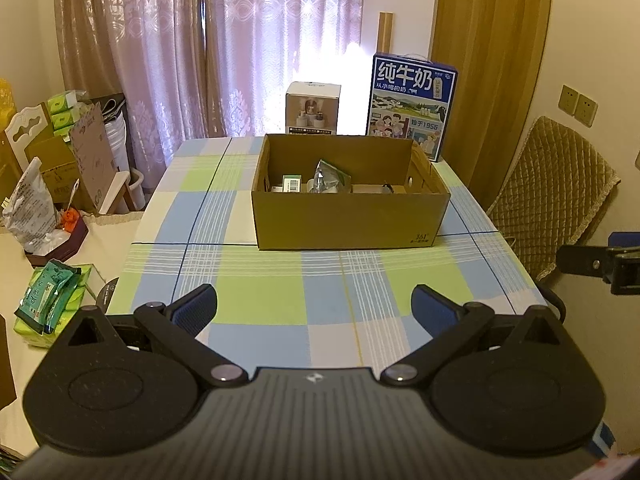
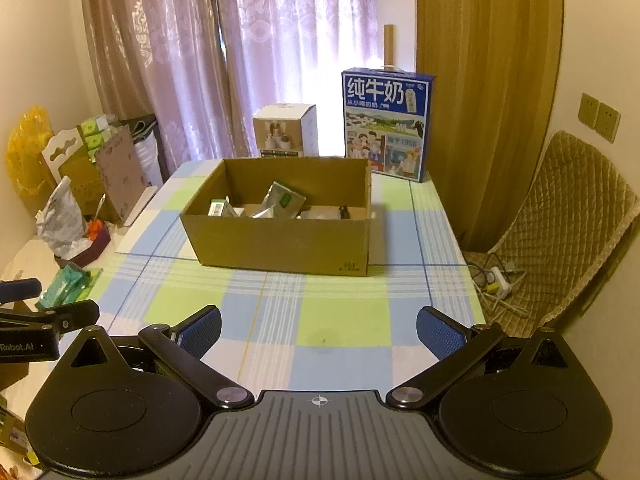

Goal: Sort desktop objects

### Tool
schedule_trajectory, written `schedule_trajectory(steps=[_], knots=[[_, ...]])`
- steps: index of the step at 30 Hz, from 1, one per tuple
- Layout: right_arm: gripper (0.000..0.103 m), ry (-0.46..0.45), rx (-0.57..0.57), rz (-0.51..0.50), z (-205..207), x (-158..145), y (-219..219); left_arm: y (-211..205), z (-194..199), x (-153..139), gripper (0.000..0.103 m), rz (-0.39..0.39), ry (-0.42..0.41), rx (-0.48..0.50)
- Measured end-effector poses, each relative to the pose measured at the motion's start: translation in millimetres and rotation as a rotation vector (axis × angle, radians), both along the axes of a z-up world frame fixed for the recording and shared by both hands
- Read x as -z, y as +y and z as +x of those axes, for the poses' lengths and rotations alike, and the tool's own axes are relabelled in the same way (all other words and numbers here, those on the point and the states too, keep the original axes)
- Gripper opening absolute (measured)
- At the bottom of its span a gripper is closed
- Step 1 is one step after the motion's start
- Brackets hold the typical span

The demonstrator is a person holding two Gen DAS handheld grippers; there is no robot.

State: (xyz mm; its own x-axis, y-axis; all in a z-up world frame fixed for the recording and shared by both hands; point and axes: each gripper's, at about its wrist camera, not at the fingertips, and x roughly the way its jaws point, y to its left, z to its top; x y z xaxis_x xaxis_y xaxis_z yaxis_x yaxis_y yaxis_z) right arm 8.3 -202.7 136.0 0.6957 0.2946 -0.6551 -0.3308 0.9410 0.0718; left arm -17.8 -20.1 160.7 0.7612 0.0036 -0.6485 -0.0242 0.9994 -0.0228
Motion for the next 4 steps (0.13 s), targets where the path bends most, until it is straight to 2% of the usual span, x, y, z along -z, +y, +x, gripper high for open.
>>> schedule_trajectory(steps=[4], knots=[[0.101,0.002,0.001,0.002,1.1,1.1,-0.6,-0.9,2.1,1.9,0.102,-0.005,-0.012,0.008]])
